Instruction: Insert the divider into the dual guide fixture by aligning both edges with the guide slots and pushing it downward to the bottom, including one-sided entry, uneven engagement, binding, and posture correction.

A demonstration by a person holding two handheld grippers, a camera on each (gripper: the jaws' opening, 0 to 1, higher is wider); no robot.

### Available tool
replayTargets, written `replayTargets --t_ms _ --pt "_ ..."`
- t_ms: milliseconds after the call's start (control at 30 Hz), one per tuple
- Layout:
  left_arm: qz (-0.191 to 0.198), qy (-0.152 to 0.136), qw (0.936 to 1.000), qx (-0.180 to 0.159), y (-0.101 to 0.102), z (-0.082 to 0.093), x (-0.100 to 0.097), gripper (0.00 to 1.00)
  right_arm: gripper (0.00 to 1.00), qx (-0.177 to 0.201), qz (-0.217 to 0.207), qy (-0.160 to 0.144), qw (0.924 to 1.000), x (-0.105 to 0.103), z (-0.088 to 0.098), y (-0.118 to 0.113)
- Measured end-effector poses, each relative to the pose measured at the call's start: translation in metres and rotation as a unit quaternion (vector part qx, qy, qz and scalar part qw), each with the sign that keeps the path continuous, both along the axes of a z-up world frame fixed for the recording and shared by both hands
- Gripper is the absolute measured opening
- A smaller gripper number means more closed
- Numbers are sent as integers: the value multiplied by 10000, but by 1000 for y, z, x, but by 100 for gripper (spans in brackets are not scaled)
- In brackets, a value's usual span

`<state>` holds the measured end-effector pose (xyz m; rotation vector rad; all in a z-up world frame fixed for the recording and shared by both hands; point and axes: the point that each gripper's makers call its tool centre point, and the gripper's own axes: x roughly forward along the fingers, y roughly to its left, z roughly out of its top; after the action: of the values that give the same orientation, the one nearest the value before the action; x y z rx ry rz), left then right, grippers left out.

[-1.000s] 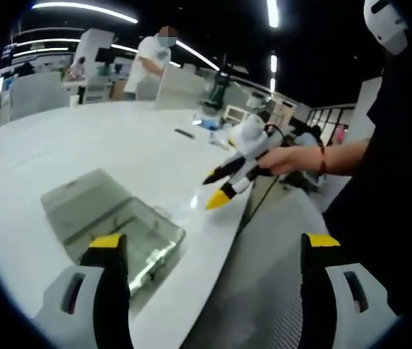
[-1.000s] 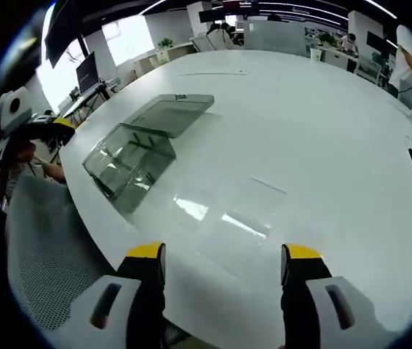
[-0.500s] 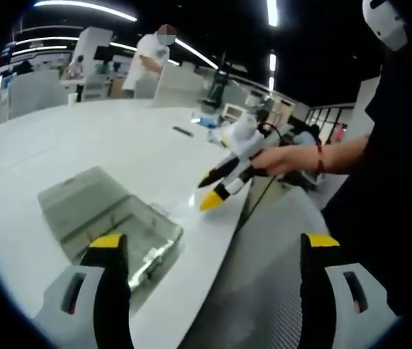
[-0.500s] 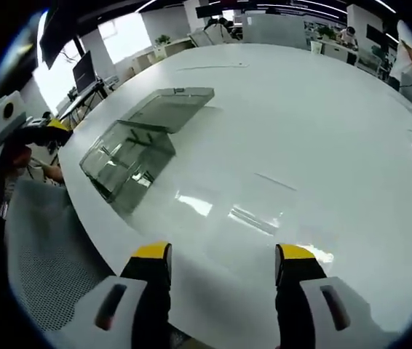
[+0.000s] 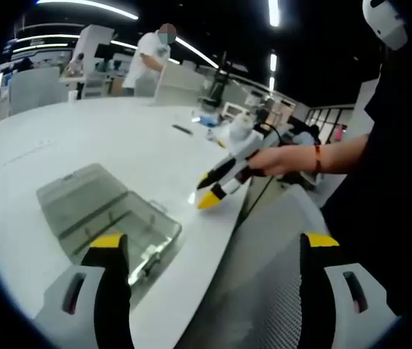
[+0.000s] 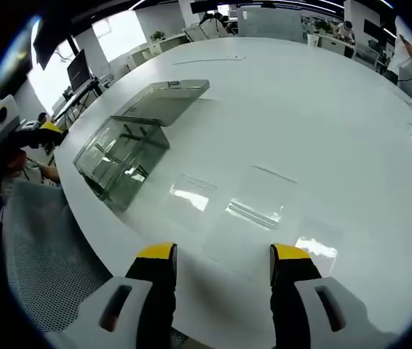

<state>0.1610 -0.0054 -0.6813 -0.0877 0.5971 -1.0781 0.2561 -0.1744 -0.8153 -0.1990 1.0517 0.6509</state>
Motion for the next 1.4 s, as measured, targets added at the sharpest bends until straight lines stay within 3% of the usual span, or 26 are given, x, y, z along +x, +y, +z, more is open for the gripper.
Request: replayTargets --t_ms 267,433,833,1067,1400 --pt "-45 21 10000 -36 -5 -1 0 96 47 -86 -30 2 10000 2 -1 1" --pt "-82 52 9999 -48 -6 -2 -1 96 45 -168 -281 -19 9995 6 -2 0" --pt "-15 69 10000 -60 -3 -3 1 96 42 -808 -445 -231 9955 9 -7 3" --pt "-7 68 10000 -67 -3 -3 -1 96 41 -757 -496 -264 9955 8 -6 1" --pt "8 55 10000 -49 -3 -3 -2 96 31 -842 -475 -128 9952 6 -6 -11"
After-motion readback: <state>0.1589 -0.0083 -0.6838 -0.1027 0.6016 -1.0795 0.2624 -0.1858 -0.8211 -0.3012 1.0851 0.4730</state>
